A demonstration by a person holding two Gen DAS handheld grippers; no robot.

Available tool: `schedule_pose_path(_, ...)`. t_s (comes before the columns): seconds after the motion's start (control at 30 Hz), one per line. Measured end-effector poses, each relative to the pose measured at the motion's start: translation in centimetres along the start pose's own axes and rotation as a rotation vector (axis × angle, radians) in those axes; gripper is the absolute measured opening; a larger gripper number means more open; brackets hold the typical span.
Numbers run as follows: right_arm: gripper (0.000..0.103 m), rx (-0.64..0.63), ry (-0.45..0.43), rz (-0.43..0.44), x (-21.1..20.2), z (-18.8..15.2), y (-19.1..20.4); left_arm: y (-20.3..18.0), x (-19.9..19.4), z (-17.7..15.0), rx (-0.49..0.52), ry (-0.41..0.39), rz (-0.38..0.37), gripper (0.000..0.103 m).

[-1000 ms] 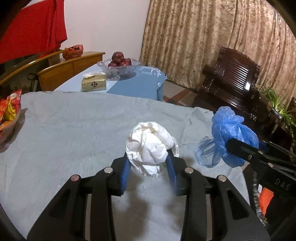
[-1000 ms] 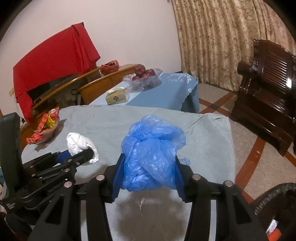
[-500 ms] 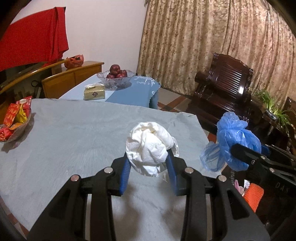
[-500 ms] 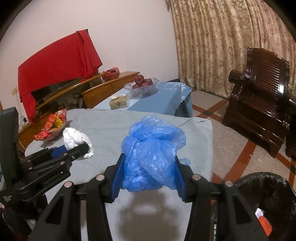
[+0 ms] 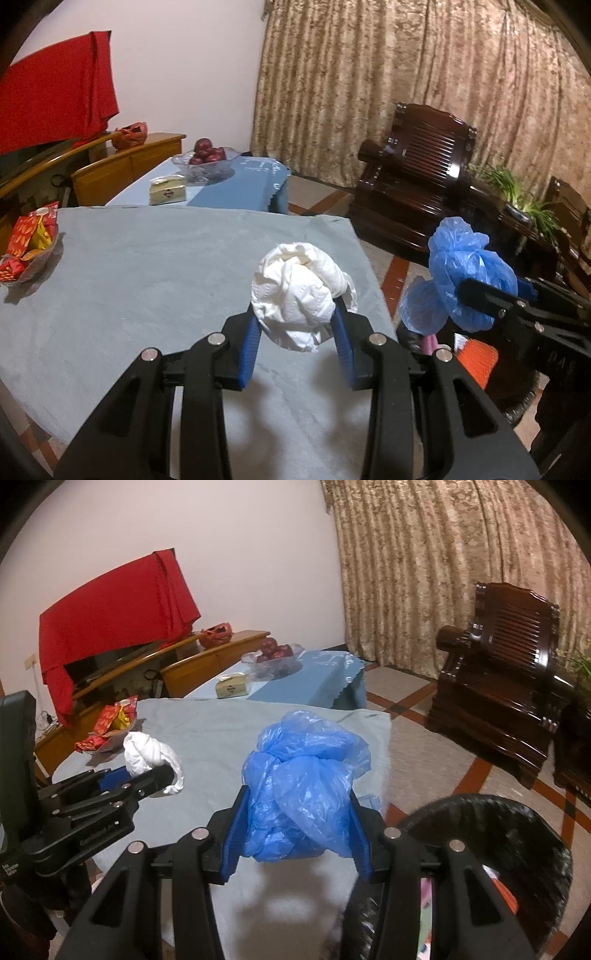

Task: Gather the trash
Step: 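Carry the white tissue and blue bag over the black bin with both tools, then open both tools to drop the tissue and blue bag into the bin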

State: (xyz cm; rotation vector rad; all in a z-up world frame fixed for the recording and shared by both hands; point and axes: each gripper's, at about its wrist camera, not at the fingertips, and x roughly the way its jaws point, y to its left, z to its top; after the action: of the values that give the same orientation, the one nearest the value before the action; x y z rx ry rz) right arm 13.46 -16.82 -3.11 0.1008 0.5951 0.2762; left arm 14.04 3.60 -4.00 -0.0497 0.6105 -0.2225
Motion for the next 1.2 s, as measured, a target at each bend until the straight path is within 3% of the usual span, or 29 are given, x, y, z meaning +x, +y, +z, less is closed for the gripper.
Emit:
schedule_pose_path(0.63,0.048,0.133,-0.007,-0.230,-7.0,-4.7,-10.9,-10.4,2.8,-2.3,0.129,0.023,-0.188,0.035)
schedule_pose_path(0.9,0.048,0.188,0.026,-0.321,-7.7,-7.0,-15.5,-16.2,6.0,-3.9,0.205,0.057,-0.281,0.035)
schedule_pose_path(1.2,0.048,0.223,0.050,-0.358,-6.8,-8.2,-19.0,-20.0,10.1,-5.1,0.219,0.096,-0.314,0.035)
